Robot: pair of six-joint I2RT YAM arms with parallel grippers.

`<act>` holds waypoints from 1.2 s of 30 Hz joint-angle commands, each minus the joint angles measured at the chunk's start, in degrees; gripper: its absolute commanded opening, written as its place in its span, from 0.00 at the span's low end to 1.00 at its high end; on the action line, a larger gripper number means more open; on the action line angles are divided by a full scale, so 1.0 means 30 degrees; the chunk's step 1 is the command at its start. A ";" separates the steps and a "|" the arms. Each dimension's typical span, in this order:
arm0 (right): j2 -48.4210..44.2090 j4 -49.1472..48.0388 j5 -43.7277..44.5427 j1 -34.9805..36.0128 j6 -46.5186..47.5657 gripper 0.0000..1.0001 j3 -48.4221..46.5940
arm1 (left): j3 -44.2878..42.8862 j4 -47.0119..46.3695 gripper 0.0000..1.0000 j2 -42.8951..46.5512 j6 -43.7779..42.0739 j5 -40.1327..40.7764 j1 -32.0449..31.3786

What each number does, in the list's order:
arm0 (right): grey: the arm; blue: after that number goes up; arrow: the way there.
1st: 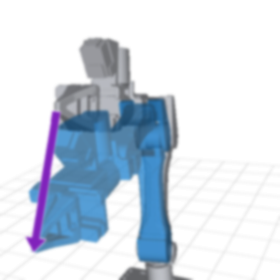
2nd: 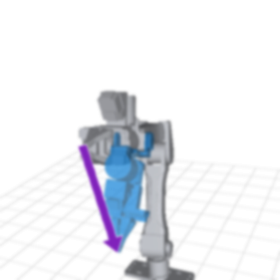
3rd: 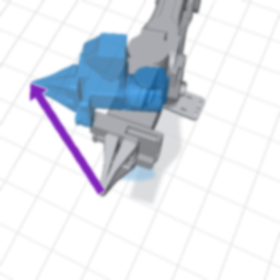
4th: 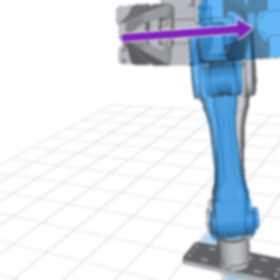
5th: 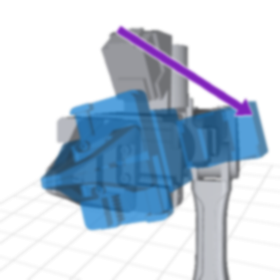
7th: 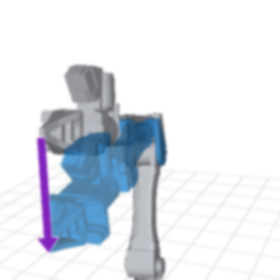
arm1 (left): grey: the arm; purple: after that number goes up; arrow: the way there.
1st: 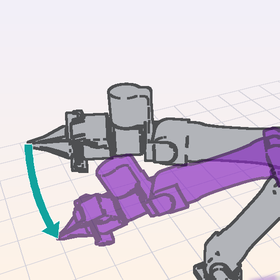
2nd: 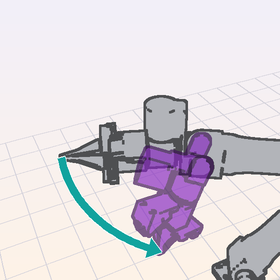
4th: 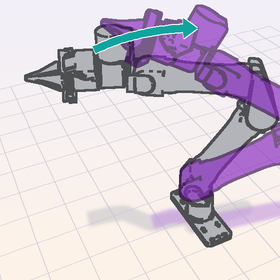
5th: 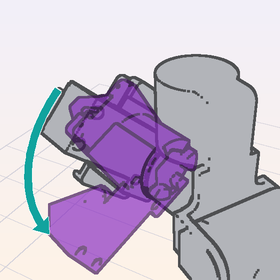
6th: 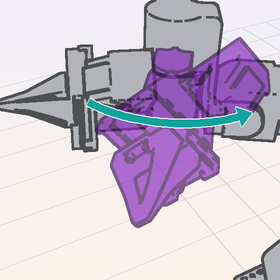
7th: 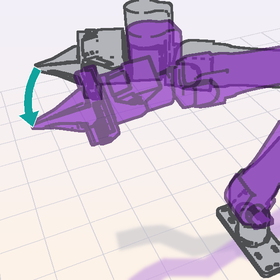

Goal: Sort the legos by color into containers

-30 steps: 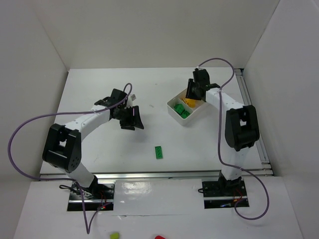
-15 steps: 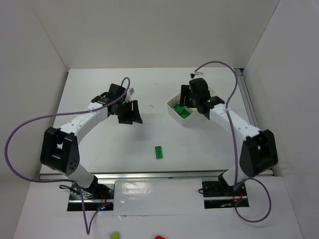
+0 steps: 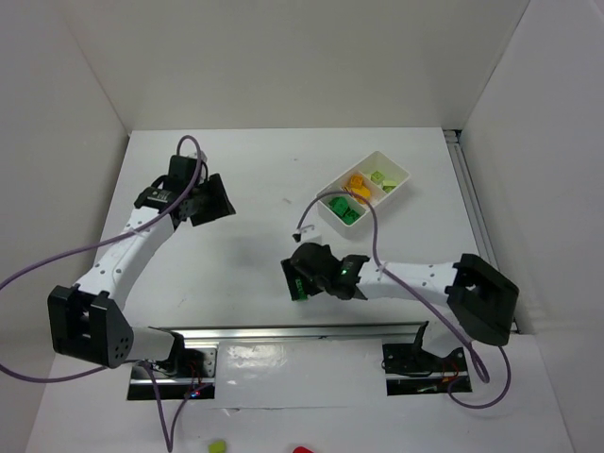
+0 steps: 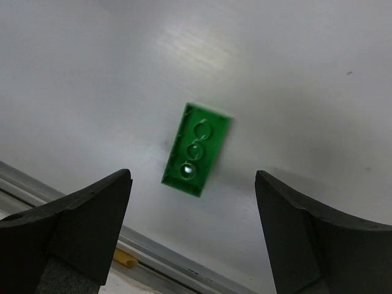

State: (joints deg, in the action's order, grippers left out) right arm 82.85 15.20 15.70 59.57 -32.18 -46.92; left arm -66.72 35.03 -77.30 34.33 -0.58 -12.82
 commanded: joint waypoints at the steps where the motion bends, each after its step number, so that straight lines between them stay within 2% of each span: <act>1: 0.1413 -0.0819 0.1855 0.1586 -0.1342 0.89 -0.0942 | 0.0237 0.0219 0.66 0.0600 0.0366 0.0518 0.0492; 5: 0.3228 -0.0382 0.2586 0.1793 -0.1895 0.86 -0.1471 | 0.0587 0.0044 0.66 0.0600 0.0191 -0.0069 0.0699; 10: 0.4405 0.0616 0.3437 0.1793 -0.2397 0.70 -0.2408 | 0.0763 0.0044 0.66 0.0600 0.0189 -0.0246 0.0875; 14: 0.5106 -0.0173 0.3232 0.1793 -0.2018 0.46 -0.2408 | 0.0765 0.0044 0.66 0.0600 0.0013 -0.0449 0.0875; 15: 0.5108 -0.0175 0.3232 0.1793 -0.1842 0.33 -0.2408 | 0.0765 0.0044 0.66 0.0600 0.0013 -0.0451 0.0875; 18: 0.5052 -0.0175 0.3232 0.1793 -0.1287 0.15 -0.3226 | 0.0941 0.0044 0.66 0.0600 -0.0161 -0.0451 0.1050; 22: 0.4027 0.0906 0.3935 0.1151 0.0558 0.10 -0.5475 | 0.0941 0.0044 0.66 0.0600 -0.0337 -0.0451 0.1226; 25: 0.3004 0.1085 0.3935 -0.0633 0.2111 0.10 -0.6595 | 0.0941 0.0044 0.66 0.0600 -0.0544 -0.0686 0.1402; 30: 0.2354 0.0411 0.1478 -0.5752 0.3490 0.10 -0.8031 | 0.0765 0.0044 0.66 0.0805 -0.0983 -0.1096 0.1783; 36: 0.3699 0.0792 0.0216 -0.9011 0.4047 0.10 -0.9322 | 0.0765 0.0044 0.66 0.0807 -0.1391 -0.1682 0.1959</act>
State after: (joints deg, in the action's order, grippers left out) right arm 92.62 17.43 19.11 33.98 -22.52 -72.64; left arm -64.07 35.55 -76.23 31.77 -3.97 -7.31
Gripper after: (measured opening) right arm 0.420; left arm 0.662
